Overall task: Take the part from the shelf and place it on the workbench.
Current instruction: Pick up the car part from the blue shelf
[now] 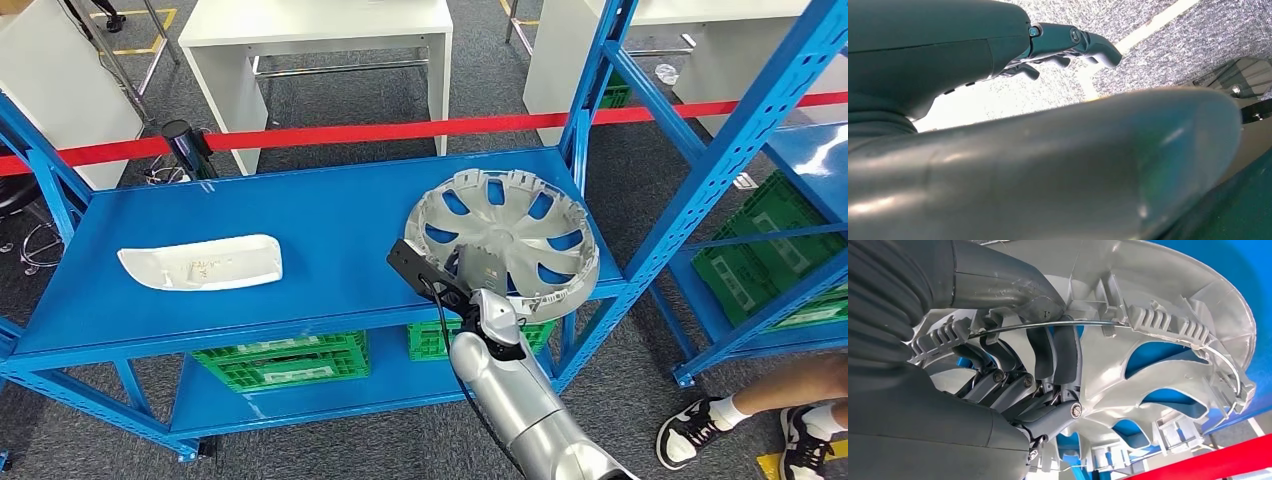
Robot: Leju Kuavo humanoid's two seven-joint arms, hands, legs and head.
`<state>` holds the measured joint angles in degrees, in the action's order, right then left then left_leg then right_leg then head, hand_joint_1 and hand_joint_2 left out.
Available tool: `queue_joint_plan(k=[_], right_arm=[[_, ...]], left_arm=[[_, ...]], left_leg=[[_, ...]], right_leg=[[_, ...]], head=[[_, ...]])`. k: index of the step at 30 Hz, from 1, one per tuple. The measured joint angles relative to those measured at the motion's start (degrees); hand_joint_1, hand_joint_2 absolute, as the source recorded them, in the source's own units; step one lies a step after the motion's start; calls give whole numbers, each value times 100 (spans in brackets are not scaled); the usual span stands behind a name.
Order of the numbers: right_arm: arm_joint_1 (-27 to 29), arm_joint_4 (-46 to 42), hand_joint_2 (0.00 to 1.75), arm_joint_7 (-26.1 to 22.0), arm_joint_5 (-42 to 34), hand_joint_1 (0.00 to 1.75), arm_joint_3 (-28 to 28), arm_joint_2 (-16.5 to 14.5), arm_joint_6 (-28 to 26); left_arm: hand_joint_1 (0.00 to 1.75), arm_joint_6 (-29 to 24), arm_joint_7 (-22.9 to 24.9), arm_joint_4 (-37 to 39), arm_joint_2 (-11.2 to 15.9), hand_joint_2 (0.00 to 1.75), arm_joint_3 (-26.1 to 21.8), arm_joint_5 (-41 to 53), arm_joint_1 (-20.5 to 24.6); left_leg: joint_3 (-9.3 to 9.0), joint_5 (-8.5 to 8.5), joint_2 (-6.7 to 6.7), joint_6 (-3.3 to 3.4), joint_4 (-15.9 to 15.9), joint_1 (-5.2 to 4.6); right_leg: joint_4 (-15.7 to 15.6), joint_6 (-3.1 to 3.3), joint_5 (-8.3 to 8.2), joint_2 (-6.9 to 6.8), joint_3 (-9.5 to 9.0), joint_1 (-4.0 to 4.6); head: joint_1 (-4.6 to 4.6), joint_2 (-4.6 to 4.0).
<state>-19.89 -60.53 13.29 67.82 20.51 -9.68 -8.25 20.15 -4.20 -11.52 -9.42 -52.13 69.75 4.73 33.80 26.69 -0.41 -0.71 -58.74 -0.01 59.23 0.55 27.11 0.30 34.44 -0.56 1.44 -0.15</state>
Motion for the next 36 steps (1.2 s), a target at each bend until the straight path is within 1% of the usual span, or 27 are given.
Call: queue_joint_plan(k=[3, 8, 16, 20, 23, 24, 28, 31, 36], right_arm=[[15, -33, 175, 9, 15, 173, -14, 3, 10], [40, -51, 175, 22, 44, 169, -28, 37, 25], [94, -89, 175, 25, 61, 168, -57, 78, 25], [85, -107, 175, 32, 79, 166, -85, 82, 24], [91, -143, 175, 51, 104, 168, -117, 85, 24], [96, -159, 175, 56, 113, 167, -131, 85, 25], [129, -225, 175, 58, 146, 163, -176, 87, 34], [135, -248, 175, 58, 164, 162, -187, 87, 49], [125, -257, 175, 53, 181, 162, -194, 87, 78]], left_arm=[[0, 0, -3, 0, 0, 0, 0, 0, 0], [0, 0, -51, 0, 0, 0, 0, 2, 1], [0, 0, -93, 0, -11, 0, 0, 2, 27], [0, 0, -246, -1, -20, 0, 0, -10, 50], [0, 0, -480, -4, -22, 131, 0, -56, 75], [0, 0, -546, -4, -22, 175, 0, -63, 86], [0, 0, -647, -5, -24, 0, 0, -75, 129], [0, 0, -622, -10, -24, 0, 0, -97, 151], [0, 0, -364, -28, -20, 0, 0, -81, 155]], left_leg=[[0, 0, 0, 0, 0, 0], [0, 0, 0, 0, 0, 0], [0, 0, 0, 0, 0, 0], [0, 0, 0, 0, 0, 0], [0, 0, 0, 0, 0, 0], [0, 0, 0, 0, 0, 0], [0, 0, 1, 0, 0, 0], [0, 0, 1, 0, 0, 0], [0, 0, 1, 0, 0, 0]], right_leg=[[0, 0, 0, 0, 0, 0], [0, 0, 0, 0, 0, 0], [0, 0, 0, 0, 0, 0], [0, 0, 0, 0, 0, 0], [0, 0, 0, 0, 0, 0], [0, 0, 0, 0, 0, 0], [0, 0, 0, 0, 1, 0], [0, 0, 0, 0, 1, 0], [0, 0, 0, 0, 1, 0]], head=[[0, 0], [0, 0], [0, 0], [0, 0], [0, 0], [0, 0], [0, 0], [0, 0], [0, 0]])
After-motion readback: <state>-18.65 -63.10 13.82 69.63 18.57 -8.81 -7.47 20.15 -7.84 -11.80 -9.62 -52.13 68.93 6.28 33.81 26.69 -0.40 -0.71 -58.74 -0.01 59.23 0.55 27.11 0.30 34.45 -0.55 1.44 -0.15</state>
